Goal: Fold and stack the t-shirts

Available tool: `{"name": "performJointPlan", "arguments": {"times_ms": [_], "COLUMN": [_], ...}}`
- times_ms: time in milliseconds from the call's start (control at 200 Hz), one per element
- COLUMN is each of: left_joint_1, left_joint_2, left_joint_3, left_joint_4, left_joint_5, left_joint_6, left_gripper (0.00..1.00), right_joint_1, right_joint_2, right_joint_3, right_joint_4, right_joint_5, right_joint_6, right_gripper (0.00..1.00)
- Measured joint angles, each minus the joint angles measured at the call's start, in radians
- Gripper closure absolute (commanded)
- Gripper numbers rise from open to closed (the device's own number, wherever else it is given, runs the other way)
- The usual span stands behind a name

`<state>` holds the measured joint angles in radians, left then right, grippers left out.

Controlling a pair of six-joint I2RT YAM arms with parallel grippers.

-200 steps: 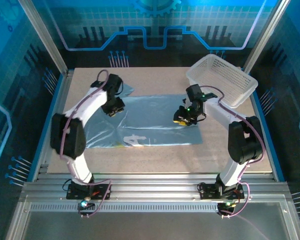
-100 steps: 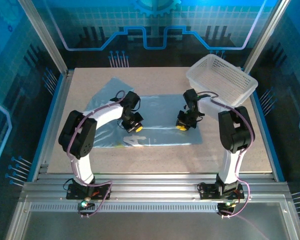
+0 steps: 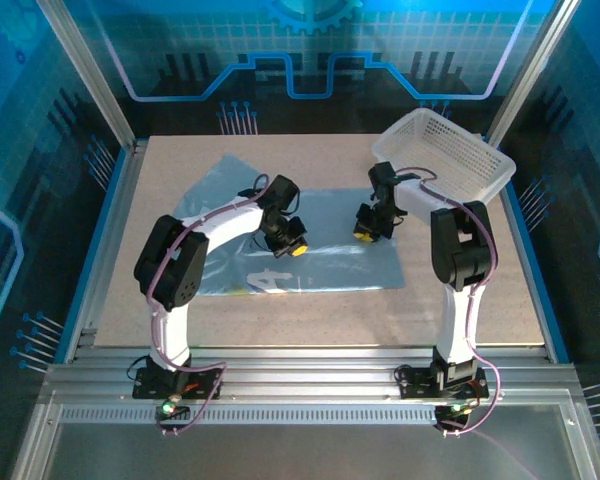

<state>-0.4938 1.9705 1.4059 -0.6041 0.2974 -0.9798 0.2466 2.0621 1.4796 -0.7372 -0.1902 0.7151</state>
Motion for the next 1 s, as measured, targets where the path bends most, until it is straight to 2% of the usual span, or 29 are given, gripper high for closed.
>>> {"name": "performJointPlan", "arguments": {"times_ms": [200, 495, 755, 825, 905, 1000], "left_joint_1": [-0.001, 0.027, 0.048, 0.049, 0.051, 0.062], "left_joint_2": [0.047, 0.193, 0.234, 0.234, 0.219, 0.136], "left_joint_3": [0.027, 0.169, 0.243, 0.243, 0.237, 0.163], "left_joint_4": [-0.018, -0.072, -0.098, -0.100, -0.107, -0.107], "left_joint_5": [0.011, 0.000, -0.009, -0.008, -0.010, -0.021], "left_joint_6": [0.032, 0.117, 0.165, 0.168, 0.173, 0.163], "left_gripper": [1.00, 1.00, 1.00, 0.94, 0.76, 0.74], "right_joint_1": [-0.010, -0.013, -0.010, -0.012, -0.014, -0.020], "right_joint_2": [-0.020, -0.211, -0.200, -0.174, -0.132, -0.085], "right_joint_3": [-0.004, -0.136, -0.191, -0.188, -0.172, -0.128], "right_joint_4": [-0.006, 0.009, 0.029, 0.031, 0.027, 0.012], "right_joint_5": [0.024, 0.027, 0.008, 0.013, 0.035, 0.061], "right_joint_6": [-0.001, -0.009, -0.009, -0.011, -0.026, -0.052], "right_gripper": [0.81, 0.79, 0.78, 0.78, 0.77, 0.77]}}
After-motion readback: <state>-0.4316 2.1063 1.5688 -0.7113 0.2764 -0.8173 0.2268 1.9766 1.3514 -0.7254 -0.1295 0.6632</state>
